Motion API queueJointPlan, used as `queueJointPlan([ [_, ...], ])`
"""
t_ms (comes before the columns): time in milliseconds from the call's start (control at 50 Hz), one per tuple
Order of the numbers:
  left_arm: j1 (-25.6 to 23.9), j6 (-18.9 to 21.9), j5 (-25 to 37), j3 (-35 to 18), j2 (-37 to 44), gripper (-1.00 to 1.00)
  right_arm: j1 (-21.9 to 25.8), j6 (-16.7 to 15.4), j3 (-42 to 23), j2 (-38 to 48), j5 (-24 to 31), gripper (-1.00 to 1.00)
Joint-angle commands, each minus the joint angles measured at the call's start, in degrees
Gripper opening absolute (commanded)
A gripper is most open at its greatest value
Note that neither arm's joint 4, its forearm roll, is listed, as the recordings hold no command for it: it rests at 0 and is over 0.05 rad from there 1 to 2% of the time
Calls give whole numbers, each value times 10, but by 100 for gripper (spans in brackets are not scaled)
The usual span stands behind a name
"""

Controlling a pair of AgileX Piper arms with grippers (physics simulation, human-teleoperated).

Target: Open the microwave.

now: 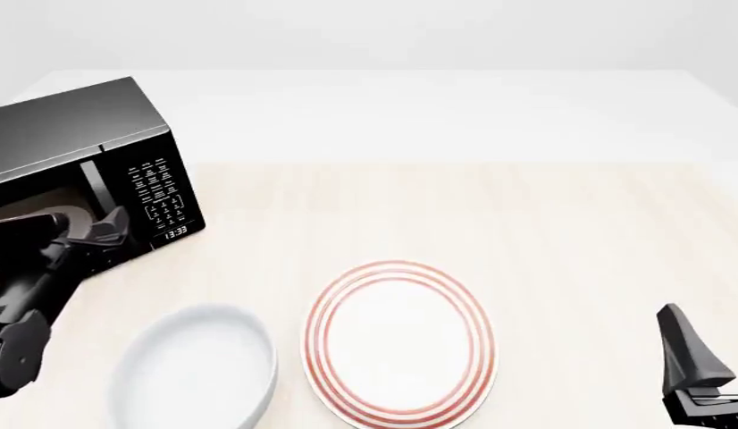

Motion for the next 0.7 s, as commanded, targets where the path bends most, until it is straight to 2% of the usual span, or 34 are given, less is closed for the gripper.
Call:
queueJointPlan([
  [20,0,-2,-4,-42,49,100,0,0,0,0,0,100],
  [700,14,-19,-17,-55,87,100,0,0,0,0,0,100],
])
